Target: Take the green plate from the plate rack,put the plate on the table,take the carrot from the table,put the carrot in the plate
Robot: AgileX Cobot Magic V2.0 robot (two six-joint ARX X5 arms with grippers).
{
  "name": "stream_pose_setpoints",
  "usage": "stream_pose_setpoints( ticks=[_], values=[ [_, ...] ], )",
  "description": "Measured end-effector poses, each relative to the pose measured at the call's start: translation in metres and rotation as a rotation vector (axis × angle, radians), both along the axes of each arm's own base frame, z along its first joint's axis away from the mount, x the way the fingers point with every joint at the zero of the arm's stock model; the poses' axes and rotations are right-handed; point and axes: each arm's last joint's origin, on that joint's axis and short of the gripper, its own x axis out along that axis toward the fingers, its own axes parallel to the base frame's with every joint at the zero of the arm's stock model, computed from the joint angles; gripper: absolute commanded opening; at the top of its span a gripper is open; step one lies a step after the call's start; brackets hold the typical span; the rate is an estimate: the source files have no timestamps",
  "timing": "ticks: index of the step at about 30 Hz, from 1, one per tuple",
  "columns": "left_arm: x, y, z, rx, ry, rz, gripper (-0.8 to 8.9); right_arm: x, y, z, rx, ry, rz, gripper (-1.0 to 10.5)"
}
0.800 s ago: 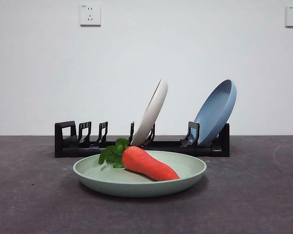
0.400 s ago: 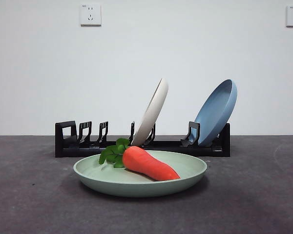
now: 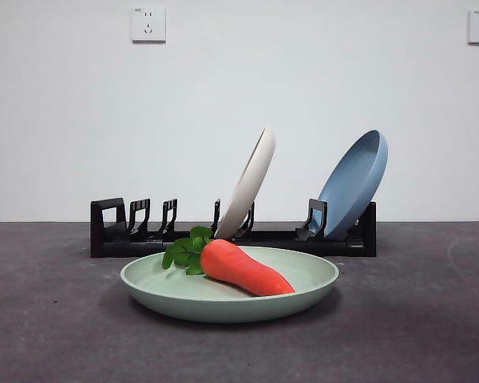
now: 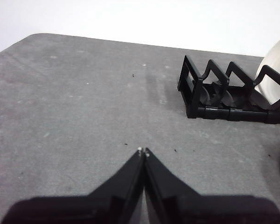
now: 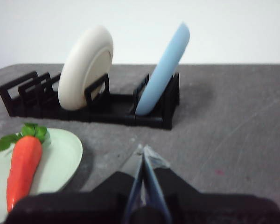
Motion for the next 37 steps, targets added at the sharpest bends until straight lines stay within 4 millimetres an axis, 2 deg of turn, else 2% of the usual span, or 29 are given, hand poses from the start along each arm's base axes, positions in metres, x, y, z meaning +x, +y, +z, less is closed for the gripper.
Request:
stream_pose_setpoints(
  ticks=[9,37],
  values=[
    [0.0,0.0,0.0,0.0,0.0,0.0,-0.03,-0.0017,-0.0003,-0.0102,0.003,0.054,-0.002,0.0],
    [0.0,0.0,0.0,0.0,0.0,0.0,-0.03,-0.0018,-0.0002,-0.0103,0.06,0.075,-0.008,0.0]
  ],
)
